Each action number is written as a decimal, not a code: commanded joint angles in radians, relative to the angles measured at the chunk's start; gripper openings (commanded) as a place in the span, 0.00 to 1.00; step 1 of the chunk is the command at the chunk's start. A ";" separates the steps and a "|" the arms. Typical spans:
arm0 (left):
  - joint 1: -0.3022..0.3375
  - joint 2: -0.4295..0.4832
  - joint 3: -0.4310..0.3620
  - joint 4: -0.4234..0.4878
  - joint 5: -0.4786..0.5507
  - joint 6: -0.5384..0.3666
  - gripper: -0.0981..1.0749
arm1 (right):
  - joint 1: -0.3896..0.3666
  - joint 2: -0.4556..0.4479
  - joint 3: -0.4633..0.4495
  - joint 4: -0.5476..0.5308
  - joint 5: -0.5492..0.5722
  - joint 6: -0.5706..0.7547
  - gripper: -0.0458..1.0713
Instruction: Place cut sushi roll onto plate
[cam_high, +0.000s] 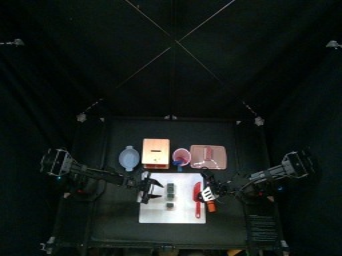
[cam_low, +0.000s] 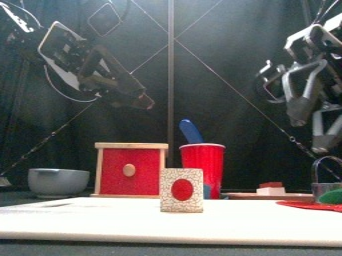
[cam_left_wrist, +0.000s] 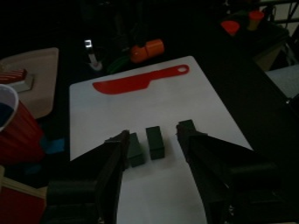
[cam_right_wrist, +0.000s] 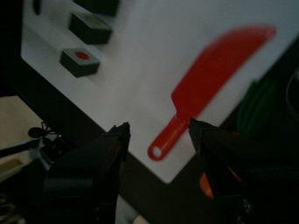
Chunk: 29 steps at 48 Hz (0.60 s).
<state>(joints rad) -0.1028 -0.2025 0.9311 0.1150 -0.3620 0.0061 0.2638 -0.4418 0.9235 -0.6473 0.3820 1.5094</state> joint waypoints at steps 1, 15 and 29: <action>0.011 -0.031 -0.005 -0.028 -0.008 0.000 0.80 | 0.002 -0.043 -0.011 -0.161 -0.005 0.000 0.83; 0.020 -0.034 0.015 -0.072 0.000 0.002 0.80 | -0.023 -0.048 0.015 -0.310 -0.020 0.000 0.83; 0.034 -0.058 0.023 -0.071 0.002 0.003 0.80 | -0.075 0.081 -0.061 -0.314 -0.075 -0.029 0.83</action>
<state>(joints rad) -0.0798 -0.2408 0.9603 0.0445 -0.3574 0.0077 0.2056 -0.3896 0.9127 -0.9603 0.3283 1.4956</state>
